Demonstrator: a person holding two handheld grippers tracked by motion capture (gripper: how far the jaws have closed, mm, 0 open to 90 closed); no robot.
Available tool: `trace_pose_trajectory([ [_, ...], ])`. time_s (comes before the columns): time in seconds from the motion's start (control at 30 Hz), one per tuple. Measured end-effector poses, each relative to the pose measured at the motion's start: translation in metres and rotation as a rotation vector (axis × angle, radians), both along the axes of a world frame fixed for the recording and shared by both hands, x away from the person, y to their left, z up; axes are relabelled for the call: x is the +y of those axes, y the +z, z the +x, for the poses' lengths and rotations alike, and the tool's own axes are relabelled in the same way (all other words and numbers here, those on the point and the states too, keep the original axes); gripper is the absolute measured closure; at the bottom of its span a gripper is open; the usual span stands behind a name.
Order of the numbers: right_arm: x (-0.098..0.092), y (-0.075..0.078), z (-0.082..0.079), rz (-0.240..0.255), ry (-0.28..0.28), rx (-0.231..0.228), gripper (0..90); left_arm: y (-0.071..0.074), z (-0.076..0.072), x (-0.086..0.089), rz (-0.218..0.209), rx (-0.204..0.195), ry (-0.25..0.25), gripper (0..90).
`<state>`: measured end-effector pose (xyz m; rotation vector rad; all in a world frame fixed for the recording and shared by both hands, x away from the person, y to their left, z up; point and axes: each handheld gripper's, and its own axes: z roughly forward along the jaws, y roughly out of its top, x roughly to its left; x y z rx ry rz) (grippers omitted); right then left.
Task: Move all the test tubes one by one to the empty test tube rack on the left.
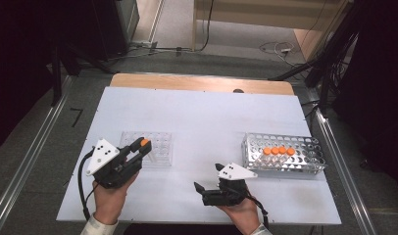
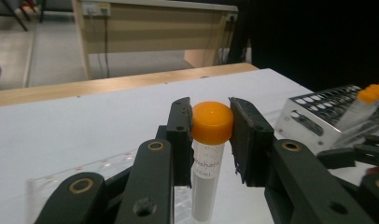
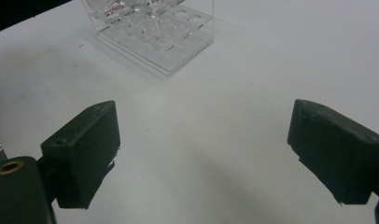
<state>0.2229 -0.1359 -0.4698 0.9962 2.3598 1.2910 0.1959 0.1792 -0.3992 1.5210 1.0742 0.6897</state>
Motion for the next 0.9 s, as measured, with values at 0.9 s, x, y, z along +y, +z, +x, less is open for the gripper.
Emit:
trace_pose_trajectory([
  [0.9, 0.0, -0.003, 0.0, -0.002, 0.0, 0.013, 10.4, -0.003, 0.017, 0.052, 0.065, 0.009, 0.236, 70.5],
])
